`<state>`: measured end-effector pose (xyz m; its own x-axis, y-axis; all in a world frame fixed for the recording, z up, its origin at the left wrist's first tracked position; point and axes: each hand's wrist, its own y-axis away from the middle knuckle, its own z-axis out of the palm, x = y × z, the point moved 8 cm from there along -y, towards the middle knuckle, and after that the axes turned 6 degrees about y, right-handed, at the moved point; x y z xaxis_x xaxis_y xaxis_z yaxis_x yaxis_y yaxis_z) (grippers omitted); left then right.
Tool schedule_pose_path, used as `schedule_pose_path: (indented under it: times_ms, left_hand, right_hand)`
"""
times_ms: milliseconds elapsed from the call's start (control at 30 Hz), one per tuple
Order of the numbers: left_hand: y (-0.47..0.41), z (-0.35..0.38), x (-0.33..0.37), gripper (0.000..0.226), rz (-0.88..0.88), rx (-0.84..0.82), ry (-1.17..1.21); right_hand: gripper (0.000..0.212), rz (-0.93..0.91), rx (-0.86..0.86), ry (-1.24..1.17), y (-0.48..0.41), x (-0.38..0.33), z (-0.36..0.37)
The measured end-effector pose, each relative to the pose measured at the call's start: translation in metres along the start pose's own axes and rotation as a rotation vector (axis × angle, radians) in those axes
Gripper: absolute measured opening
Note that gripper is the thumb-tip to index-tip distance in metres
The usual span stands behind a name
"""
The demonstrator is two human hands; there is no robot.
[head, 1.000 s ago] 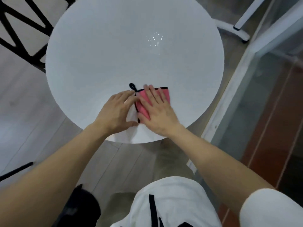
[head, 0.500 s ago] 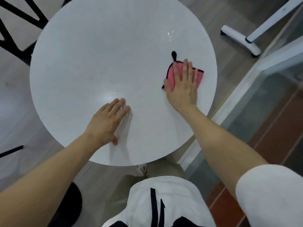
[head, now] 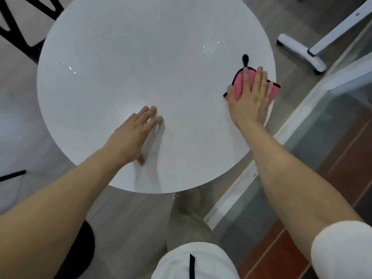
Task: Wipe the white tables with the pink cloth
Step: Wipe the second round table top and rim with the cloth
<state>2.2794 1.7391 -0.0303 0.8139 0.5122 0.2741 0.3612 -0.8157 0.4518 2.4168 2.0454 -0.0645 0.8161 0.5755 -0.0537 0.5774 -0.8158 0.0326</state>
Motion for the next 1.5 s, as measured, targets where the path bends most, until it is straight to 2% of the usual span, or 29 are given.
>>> schedule_pose_path:
  times_ms: [33, 67, 100, 200, 233, 267, 300, 333, 400, 467, 500, 533, 633, 700, 767, 800, 833, 933, 1000, 1033, 1067, 1167, 1200, 1233, 1267, 1367, 1400, 1433, 1500]
  left_hand:
    - [0.000, 0.001, -0.002, 0.153, -0.001, 0.001, 0.006]
    - [0.000, 0.002, -0.004, 0.155, 0.002, -0.003, 0.008]
    - [0.001, 0.001, -0.004, 0.157, 0.007, -0.010, 0.009]
    - [0.004, -0.002, 0.000, 0.158, -0.003, -0.027, 0.045]
    - [0.005, -0.003, 0.001, 0.158, -0.013, -0.029, 0.056]
    - [0.007, -0.005, 0.001, 0.158, -0.026, -0.012, 0.061]
    - [0.011, -0.008, -0.002, 0.158, -0.050, 0.027, 0.061]
    - [0.020, -0.011, -0.007, 0.158, -0.098, 0.085, 0.067]
    - [0.048, -0.011, -0.029, 0.149, -0.264, 0.214, 0.113]
    - [0.086, 0.000, -0.055, 0.140, -0.471, 0.295, 0.226]
    - [0.103, 0.007, -0.070, 0.139, -0.574, 0.315, 0.287]
    - [0.117, 0.013, -0.086, 0.142, -0.674, 0.314, 0.331]
    - [0.138, 0.024, -0.125, 0.154, -0.855, 0.228, 0.386]
    - [0.144, 0.025, -0.137, 0.153, -0.903, 0.210, 0.413]
    - [0.141, 0.022, -0.133, 0.146, -0.876, 0.206, 0.399]
    - [0.140, 0.022, -0.132, 0.144, -0.872, 0.210, 0.406]
    - [0.139, 0.022, -0.131, 0.144, -0.873, 0.205, 0.414]
    - [0.137, 0.028, -0.132, 0.146, -0.879, 0.169, 0.415]
    - [0.137, 0.031, -0.134, 0.147, -0.891, 0.146, 0.415]
    - [0.136, 0.033, -0.133, 0.147, -0.892, 0.134, 0.419]
    - [0.136, 0.033, -0.132, 0.148, -0.895, 0.128, 0.417]
    - [0.135, 0.031, -0.132, 0.151, -0.889, 0.133, 0.372]
    - [0.134, 0.032, -0.134, 0.151, -0.894, 0.131, 0.359]
    - [0.133, 0.032, -0.134, 0.151, -0.896, 0.125, 0.354]
    - [0.131, 0.033, -0.135, 0.151, -0.890, 0.119, 0.355]
    - [0.130, 0.034, -0.135, 0.149, -0.899, 0.133, 0.371]
    - [0.131, 0.034, -0.136, 0.149, -0.900, 0.140, 0.375]
    - [0.131, 0.034, -0.135, 0.149, -0.897, 0.144, 0.376]
    - [0.132, 0.034, -0.134, 0.149, -0.899, 0.151, 0.385]
  right_hand:
    - [0.080, 0.042, 0.010, -0.004, 0.014, -0.017, 0.000]
    - [0.079, 0.005, 0.014, -0.005, 0.035, -0.040, 0.000]
    - [0.077, -0.120, 0.005, -0.009, 0.062, -0.068, 0.001]
    - [0.073, -0.810, -0.092, 0.001, 0.147, -0.120, 0.008]
    - [0.073, -0.990, -0.114, -0.006, 0.154, -0.114, 0.006]
    - [0.073, -1.076, -0.140, 0.006, 0.147, -0.101, 0.004]
    - [0.073, -1.052, -0.166, 0.041, 0.131, -0.084, 0.003]
    - [0.073, -0.924, -0.165, 0.072, 0.107, -0.065, 0.003]
    - [0.073, -0.484, -0.082, 0.071, 0.067, -0.037, 0.001]
    - [0.076, -0.128, 0.018, 0.029, 0.067, -0.057, 0.003]
    - [0.077, -0.103, 0.032, 0.020, 0.081, -0.091, 0.007]
    - [0.077, -0.197, 0.022, 0.013, 0.099, -0.136, 0.011]
    - [0.073, -0.845, -0.104, 0.000, 0.182, -0.260, 0.018]
    - [0.072, -1.246, -0.171, 0.026, 0.213, -0.275, 0.020]
    - [0.071, -1.464, -0.197, 0.028, 0.193, -0.251, 0.014]
    - [0.071, -1.457, -0.210, 0.050, 0.166, -0.241, 0.012]
    - [0.070, -1.357, -0.201, 0.063, 0.130, -0.233, 0.011]
    - [0.072, -0.795, -0.123, 0.006, 0.037, -0.236, 0.008]
    - [0.077, -0.513, -0.071, -0.014, 0.048, -0.263, 0.014]
    - [0.078, -0.495, -0.049, -0.029, 0.075, -0.280, 0.017]
    - [0.076, -0.604, -0.052, -0.034, 0.111, -0.300, 0.019]
    - [0.068, -1.372, -0.165, -0.009, 0.215, -0.322, 0.017]
    - [0.067, -1.533, -0.191, -0.016, 0.210, -0.317, 0.013]
    - [0.067, -1.579, -0.201, -0.024, 0.187, -0.316, 0.010]
    - [0.068, -1.511, -0.204, -0.011, 0.153, -0.317, 0.012]
    - [0.073, -1.015, -0.160, 0.008, 0.033, -0.326, 0.015]
    - [0.074, -0.911, -0.143, 0.000, 0.016, -0.332, 0.016]
    - [0.075, -0.849, -0.114, 0.001, 0.017, -0.340, 0.016]
    - [0.072, -0.957, -0.067, 0.016, 0.066, -0.363, 0.020]
